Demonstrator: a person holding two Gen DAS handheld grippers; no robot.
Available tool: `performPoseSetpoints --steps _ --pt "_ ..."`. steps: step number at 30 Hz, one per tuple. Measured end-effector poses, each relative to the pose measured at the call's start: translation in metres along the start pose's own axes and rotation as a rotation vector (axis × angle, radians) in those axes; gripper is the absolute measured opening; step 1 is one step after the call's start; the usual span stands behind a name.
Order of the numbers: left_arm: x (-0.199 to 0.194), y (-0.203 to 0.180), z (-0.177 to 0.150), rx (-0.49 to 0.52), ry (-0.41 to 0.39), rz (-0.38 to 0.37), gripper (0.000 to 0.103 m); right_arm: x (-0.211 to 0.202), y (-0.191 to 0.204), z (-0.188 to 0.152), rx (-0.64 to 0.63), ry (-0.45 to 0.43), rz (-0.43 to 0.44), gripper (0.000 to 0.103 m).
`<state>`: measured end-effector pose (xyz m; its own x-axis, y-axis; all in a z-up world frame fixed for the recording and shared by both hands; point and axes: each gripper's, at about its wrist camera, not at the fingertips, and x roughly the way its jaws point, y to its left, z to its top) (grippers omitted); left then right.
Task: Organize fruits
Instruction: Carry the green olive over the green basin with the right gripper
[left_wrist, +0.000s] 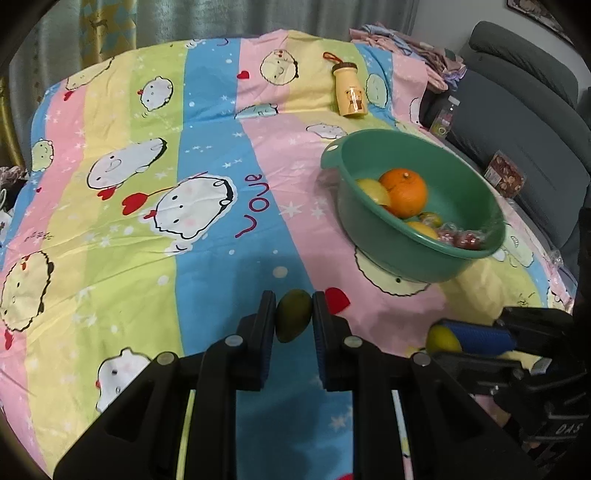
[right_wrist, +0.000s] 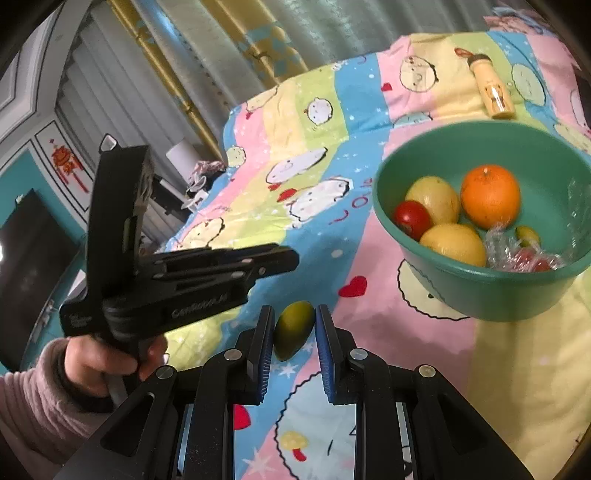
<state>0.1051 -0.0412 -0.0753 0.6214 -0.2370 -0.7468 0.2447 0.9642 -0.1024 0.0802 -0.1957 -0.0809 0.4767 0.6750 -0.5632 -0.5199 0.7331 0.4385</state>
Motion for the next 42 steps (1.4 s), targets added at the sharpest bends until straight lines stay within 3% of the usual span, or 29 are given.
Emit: performPoseSetpoints --steps 21,42 --pt "-0.060 -0.038 0.007 0.034 -0.108 0.011 0.020 -0.054 0.010 0.010 -0.029 -0.127 -0.036 0.024" --pt "-0.034 -0.099 0.053 0.191 -0.129 -0.015 0.020 -0.093 -0.041 0.031 0.030 -0.250 -0.136 0.024"
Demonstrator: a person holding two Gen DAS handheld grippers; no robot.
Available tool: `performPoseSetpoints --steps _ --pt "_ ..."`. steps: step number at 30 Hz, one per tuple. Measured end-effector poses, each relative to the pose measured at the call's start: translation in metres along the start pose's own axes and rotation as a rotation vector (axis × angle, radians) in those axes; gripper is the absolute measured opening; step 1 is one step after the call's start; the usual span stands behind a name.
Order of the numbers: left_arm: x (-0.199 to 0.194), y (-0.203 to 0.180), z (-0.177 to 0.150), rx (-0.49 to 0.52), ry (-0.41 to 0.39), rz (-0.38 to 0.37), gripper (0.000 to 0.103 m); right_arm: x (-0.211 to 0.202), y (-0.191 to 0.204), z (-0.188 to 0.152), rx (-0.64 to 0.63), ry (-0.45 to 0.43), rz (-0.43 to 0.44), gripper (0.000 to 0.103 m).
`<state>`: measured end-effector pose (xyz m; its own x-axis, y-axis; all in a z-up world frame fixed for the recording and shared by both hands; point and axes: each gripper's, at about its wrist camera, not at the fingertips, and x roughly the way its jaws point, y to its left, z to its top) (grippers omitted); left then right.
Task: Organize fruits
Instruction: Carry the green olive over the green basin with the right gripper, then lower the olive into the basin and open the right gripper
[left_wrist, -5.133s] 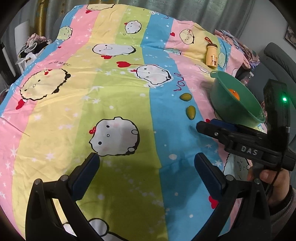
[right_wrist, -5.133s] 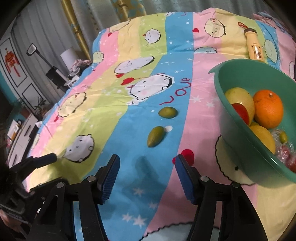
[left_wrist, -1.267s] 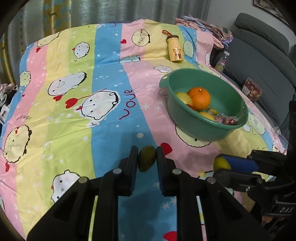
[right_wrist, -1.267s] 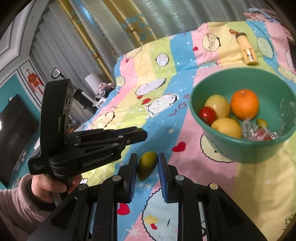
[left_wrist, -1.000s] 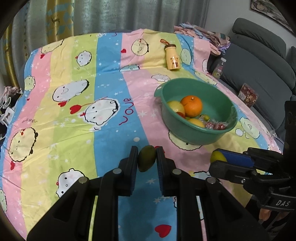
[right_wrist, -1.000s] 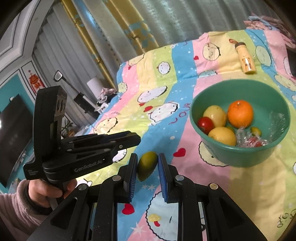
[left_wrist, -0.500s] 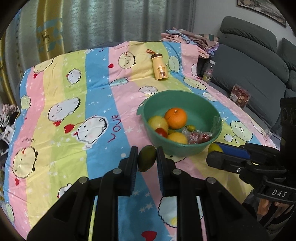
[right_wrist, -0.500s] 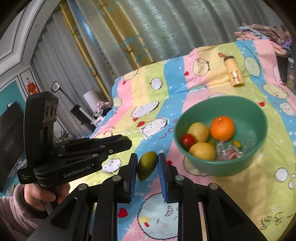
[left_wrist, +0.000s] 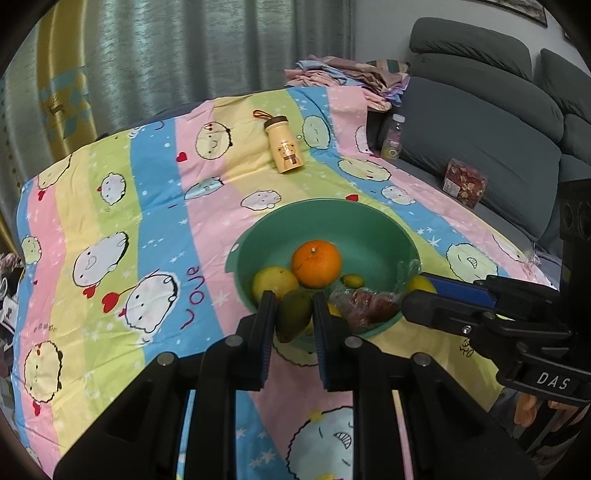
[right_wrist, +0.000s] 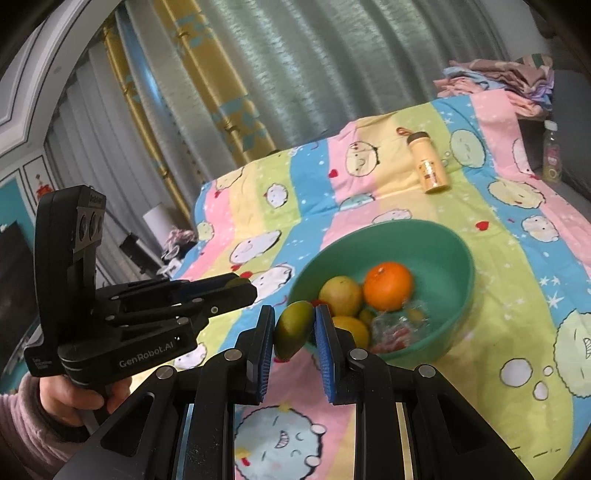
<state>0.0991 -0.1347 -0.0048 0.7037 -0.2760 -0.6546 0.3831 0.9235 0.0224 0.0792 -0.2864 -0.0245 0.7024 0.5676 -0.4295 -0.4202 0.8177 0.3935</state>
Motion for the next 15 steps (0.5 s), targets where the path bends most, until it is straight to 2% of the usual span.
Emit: performPoseSetpoints --steps 15 --pt "0.027 -0.009 0.009 0.024 0.037 -0.005 0.020 0.008 -0.022 0.006 0.028 0.003 -0.026 0.024"
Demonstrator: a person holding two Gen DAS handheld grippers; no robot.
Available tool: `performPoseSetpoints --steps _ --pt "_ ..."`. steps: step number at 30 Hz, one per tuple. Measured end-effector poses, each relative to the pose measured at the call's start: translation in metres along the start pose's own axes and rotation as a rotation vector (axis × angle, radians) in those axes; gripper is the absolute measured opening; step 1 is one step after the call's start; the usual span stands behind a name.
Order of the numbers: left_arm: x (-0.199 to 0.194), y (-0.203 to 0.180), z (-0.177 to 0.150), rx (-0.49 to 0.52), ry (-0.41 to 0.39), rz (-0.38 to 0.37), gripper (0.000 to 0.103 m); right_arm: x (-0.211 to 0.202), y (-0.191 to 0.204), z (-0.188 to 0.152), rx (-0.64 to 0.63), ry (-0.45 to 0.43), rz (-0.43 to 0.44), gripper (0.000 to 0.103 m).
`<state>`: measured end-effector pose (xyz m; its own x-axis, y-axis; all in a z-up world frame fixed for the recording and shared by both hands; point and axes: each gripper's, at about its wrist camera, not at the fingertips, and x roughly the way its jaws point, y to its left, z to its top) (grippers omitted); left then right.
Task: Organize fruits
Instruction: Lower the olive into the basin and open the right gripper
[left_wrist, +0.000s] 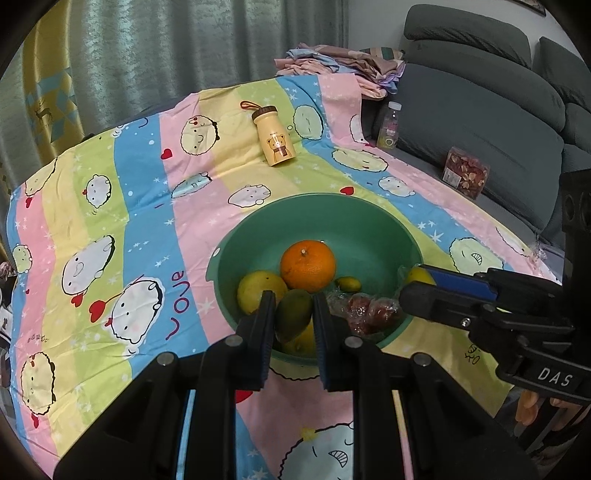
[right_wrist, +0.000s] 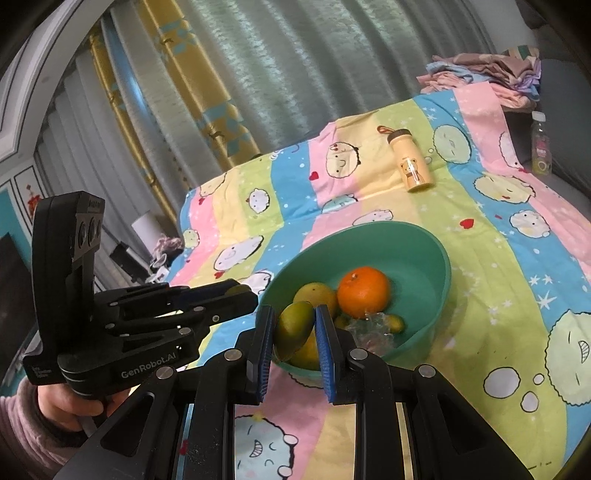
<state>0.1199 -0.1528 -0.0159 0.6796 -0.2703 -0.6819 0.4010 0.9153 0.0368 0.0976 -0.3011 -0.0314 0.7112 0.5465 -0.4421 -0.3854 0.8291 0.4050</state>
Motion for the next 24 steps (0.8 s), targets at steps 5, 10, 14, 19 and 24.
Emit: performPoseSetpoints --steps 5,10,14,19,24 --pt "0.007 0.000 0.000 0.000 0.010 -0.002 0.020 0.005 -0.003 0.002 -0.004 0.010 -0.005 0.024" --pt "0.015 -0.001 0.001 0.005 0.023 -0.003 0.020 0.009 -0.005 0.003 -0.005 0.016 -0.010 0.024" --pt "0.021 -0.002 0.003 0.011 0.030 -0.002 0.020 0.012 -0.008 0.005 -0.006 0.019 -0.021 0.024" --pt "0.027 -0.001 0.008 0.023 0.036 0.005 0.020 0.020 -0.013 0.009 -0.013 0.037 -0.048 0.024" --pt "0.039 0.001 0.010 0.019 0.053 0.006 0.020 0.029 -0.016 0.012 -0.037 0.059 -0.075 0.024"
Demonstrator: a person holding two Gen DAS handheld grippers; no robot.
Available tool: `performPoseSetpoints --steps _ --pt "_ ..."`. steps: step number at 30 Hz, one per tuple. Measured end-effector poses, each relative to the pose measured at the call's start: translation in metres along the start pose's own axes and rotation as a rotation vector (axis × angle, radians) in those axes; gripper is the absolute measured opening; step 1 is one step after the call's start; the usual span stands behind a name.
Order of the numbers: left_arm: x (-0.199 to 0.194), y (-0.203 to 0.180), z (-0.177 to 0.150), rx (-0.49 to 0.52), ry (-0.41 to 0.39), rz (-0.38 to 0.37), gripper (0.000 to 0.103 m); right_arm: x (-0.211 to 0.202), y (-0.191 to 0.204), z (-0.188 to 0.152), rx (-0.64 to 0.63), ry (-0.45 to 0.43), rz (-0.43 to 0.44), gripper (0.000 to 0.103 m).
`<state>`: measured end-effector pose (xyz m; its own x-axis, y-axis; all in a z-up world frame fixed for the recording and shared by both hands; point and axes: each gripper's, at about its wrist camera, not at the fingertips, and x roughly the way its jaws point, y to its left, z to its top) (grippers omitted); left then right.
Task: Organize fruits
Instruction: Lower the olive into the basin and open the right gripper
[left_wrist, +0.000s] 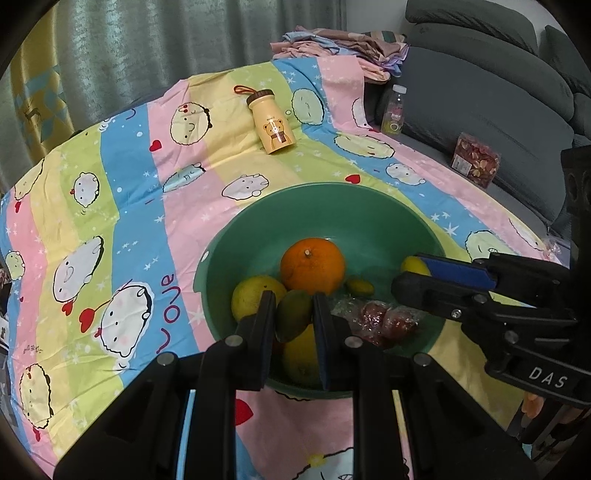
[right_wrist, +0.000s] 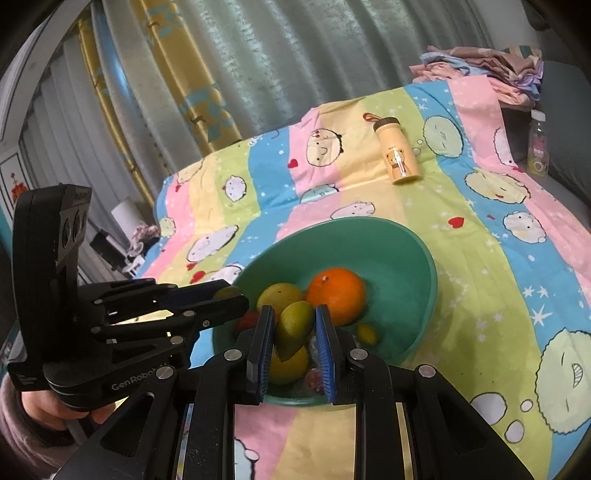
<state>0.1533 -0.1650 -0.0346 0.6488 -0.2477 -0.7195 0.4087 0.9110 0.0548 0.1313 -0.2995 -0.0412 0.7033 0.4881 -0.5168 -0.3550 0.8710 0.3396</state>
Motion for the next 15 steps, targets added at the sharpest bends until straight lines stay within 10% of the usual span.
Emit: performPoseSetpoints --steps 15 --pt "0.027 0.006 0.006 0.011 0.050 0.010 0.019 0.025 -0.001 0.008 -0.065 0.064 -0.084 0.024"
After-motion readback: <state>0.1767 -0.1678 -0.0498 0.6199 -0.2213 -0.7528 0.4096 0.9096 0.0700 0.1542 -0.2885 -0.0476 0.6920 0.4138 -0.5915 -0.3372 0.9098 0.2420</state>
